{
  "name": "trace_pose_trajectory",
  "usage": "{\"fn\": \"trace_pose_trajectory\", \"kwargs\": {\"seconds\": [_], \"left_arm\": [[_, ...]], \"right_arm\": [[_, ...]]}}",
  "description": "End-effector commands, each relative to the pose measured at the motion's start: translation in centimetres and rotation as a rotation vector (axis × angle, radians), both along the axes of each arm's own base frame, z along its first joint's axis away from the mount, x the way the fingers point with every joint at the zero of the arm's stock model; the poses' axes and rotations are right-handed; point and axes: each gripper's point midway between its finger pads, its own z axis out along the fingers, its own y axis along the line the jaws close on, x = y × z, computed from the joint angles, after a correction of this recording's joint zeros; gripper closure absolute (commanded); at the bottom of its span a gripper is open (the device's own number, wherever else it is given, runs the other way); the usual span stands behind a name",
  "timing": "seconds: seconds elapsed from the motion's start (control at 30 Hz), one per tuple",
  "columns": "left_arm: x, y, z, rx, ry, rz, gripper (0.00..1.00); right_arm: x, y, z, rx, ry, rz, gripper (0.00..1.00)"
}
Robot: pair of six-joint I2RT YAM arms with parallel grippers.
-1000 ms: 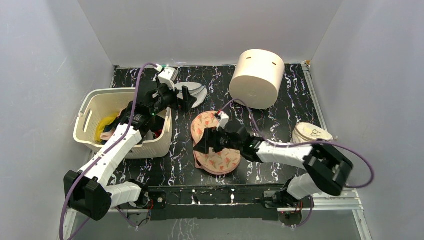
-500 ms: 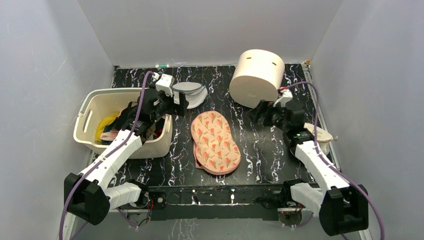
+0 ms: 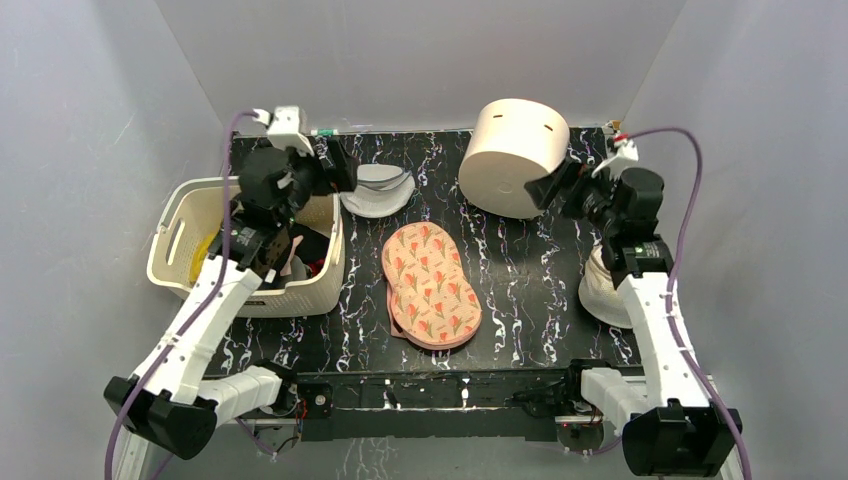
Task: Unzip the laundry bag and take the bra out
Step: Reset both arms
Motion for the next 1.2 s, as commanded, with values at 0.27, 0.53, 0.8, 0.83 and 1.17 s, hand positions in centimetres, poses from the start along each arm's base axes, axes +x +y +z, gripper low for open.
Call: {"fn": "trace_pose_trajectory", "kwargs": {"seconds": [0.27, 0.53, 0.8, 0.83, 1.17], "left_arm": [[-6.4, 3.8, 19.5, -0.052, -0.381, 0.027, 0.02], [-12.0, 8.1, 24.1, -0.016, -0.538, 0.119, 0.02], [-14.1, 9.6, 23.9, 0.000, -0.553, 0.148, 0.02], [-14.1, 9.7, 23.7, 0.002, -0.547, 0.150, 0.02], [-12.9, 8.0, 22.2, -0.039, -0.496, 0.098, 0.02]], "right_arm": [[-3.2, 2.7, 18.9, -0.177, -0.342, 0.015, 0.02], [-8.6, -0.5, 26.1, -0.202, -0.571, -0.113, 0.02], [-10.4, -1.3, 27.2, -0.136, -0.615, -0.161, 0.02], [-10.4, -1.3, 27.2, -0.134, -0.610, -0.165, 0.02], [-12.0, -1.3, 27.3, -0.115, -0.677, -0.156, 0.02]]}}
